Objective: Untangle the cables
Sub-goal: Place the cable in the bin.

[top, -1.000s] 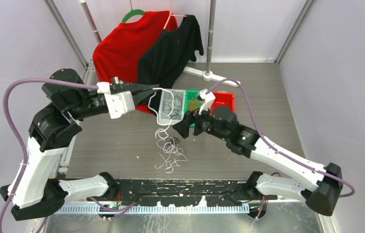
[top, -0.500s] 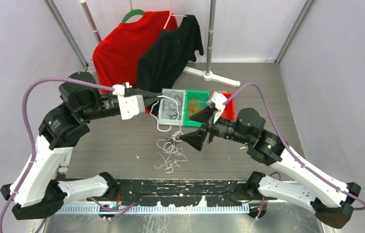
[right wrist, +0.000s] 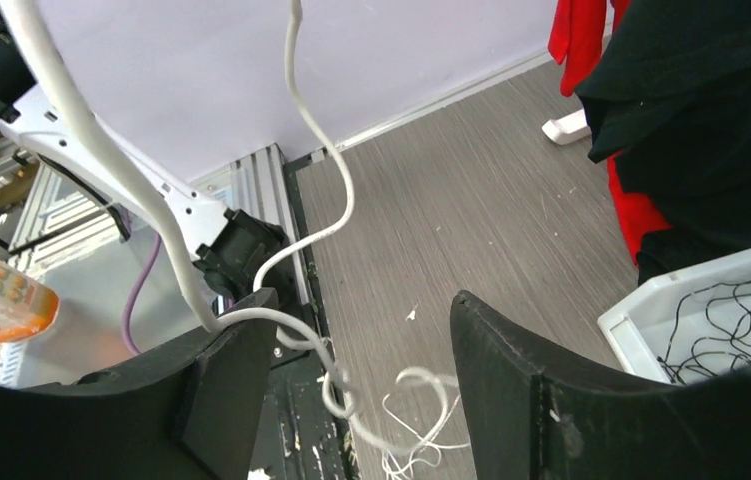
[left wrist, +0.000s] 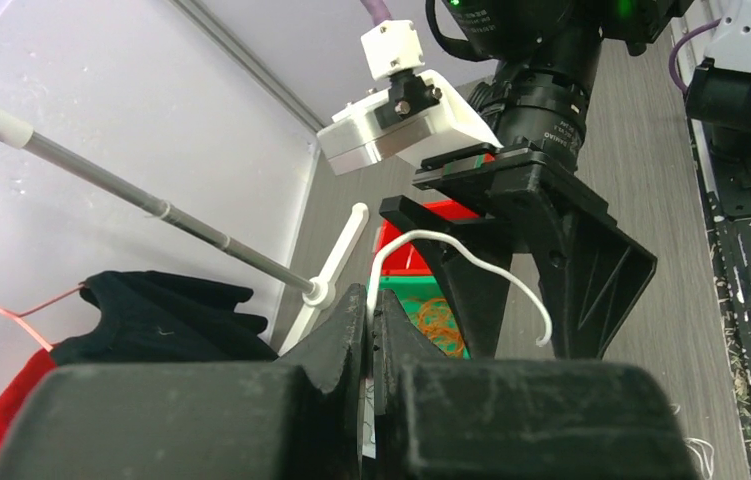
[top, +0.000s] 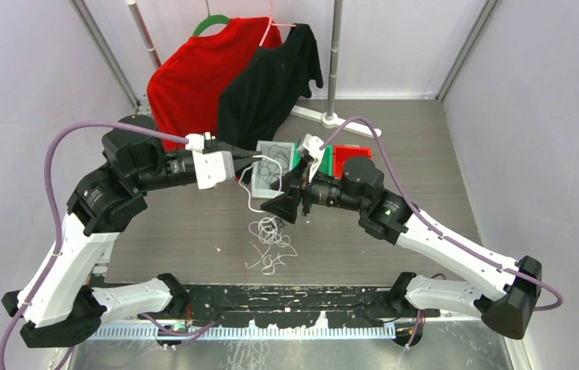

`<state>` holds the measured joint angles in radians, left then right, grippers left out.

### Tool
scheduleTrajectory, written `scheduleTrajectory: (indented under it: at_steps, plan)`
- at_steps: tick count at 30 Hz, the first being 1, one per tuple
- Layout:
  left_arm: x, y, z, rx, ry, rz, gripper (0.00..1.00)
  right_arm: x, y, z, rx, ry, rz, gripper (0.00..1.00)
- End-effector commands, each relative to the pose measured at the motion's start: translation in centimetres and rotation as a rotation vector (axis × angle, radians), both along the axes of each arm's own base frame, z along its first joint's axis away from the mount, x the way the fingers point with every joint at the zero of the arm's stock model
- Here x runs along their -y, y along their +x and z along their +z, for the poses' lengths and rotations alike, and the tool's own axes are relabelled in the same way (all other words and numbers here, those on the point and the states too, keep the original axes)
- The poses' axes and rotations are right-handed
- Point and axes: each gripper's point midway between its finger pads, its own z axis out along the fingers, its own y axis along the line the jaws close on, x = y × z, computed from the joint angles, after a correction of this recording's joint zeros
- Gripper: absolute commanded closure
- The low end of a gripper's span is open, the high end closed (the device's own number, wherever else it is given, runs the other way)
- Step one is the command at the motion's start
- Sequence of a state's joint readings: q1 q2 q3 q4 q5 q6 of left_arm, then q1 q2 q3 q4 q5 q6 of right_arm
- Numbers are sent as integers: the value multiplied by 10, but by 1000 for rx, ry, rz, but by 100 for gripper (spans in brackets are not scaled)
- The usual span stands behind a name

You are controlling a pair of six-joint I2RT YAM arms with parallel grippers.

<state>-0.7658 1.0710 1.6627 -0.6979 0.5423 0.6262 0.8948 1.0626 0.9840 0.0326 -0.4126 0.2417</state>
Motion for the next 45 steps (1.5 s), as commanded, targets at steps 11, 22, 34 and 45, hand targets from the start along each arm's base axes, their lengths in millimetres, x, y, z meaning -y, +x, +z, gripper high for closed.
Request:
scheduleTrajectory:
  at_steps: [11,22,34,45]
  plan:
    - [10,-9,13,-143,-131,-27,100,-28,12,57,-3,260,10,35]
    - [16,-10,11,-250,-178,-33,100,-52,15,63,1,306,28,46]
    - [-5,40,-30,-202,-49,253,46,14,59,17,-52,92,-312,99]
    - [-32,58,-83,-280,190,432,1,187,165,-50,-37,-262,-1020,99]
